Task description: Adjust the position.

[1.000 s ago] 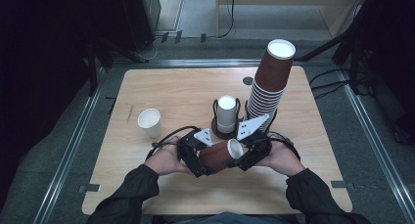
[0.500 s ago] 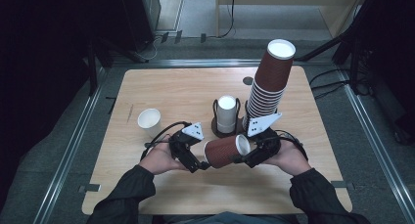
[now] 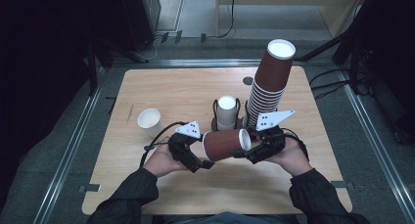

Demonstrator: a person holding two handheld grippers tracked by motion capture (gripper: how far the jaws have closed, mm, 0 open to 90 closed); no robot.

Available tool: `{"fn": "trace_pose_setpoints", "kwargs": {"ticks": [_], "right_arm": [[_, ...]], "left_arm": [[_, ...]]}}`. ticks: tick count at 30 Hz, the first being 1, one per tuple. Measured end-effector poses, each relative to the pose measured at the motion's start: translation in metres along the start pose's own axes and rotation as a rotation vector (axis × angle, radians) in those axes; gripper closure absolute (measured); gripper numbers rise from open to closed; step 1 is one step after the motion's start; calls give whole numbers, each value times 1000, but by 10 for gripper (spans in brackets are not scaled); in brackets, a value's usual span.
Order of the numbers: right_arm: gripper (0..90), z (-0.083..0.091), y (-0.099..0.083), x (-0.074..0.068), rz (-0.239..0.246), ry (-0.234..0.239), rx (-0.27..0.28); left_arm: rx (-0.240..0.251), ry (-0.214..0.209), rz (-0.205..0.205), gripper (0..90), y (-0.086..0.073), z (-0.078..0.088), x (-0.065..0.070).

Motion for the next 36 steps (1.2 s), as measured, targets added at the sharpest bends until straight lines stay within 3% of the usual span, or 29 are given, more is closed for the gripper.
{"fn": "trace_pose_setpoints", "kwargs": {"ticks": [4,6,9,12,17,23,32,36], "right_arm": [[220,-3,4,-2,-12,17,30],[220,-5,5,-4,-14,24,37],[220,-10,5,-6,-30,37,52],[220,-14,7,-8,-55,58,81],[221,-16,7,-7,-83,70,102],[222,-16,4,-9,-50,66,59],[197,-17,2,-9,-24,47,18],[179,-16,1,-8,-36,48,3]], "left_arm": [[20,-17,12,0,2,-2,2],[48,-39,35,0,4,-2,3],[89,-55,35,0,8,-2,5],[129,-37,24,5,12,2,5],[155,-36,34,30,13,5,4],[110,-25,-10,60,10,4,5],[97,-29,-7,71,9,6,4],[82,-33,-4,70,7,9,1]]}}
Point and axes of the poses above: each handheld gripper's, and its own axes: z roughly backward along the jaws, y roughly out of its top, x roughly to its right, the point moved 6 cm from there along -z, roughly forward along the jaws, and after that the axes turned 13 degrees about x, right-handed, at the moved point
